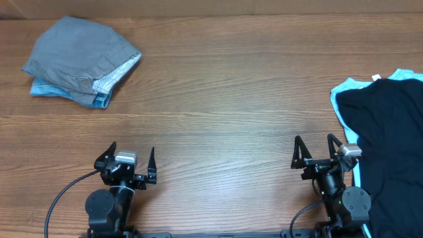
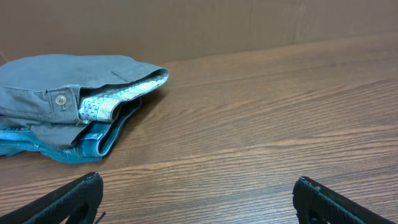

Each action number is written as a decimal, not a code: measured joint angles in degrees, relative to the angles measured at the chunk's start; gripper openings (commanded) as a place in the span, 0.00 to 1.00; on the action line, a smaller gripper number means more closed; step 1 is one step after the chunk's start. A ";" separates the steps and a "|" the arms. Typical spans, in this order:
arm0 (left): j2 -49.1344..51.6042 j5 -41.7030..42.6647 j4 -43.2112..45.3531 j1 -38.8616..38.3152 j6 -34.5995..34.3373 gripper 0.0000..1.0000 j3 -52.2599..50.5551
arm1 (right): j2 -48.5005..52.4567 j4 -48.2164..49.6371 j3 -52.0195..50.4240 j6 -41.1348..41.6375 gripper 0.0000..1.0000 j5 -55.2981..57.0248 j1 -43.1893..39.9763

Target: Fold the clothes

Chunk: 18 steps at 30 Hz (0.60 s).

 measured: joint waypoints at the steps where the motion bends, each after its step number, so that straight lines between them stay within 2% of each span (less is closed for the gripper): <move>1: 0.00 0.00 0.00 0.00 0.00 1.00 0.00 | 0.00 0.02 0.00 0.07 1.00 0.00 0.00; 18: 0.00 0.57 0.02 0.00 -0.02 1.00 0.00 | 0.00 0.02 0.00 0.00 1.00 -0.70 0.00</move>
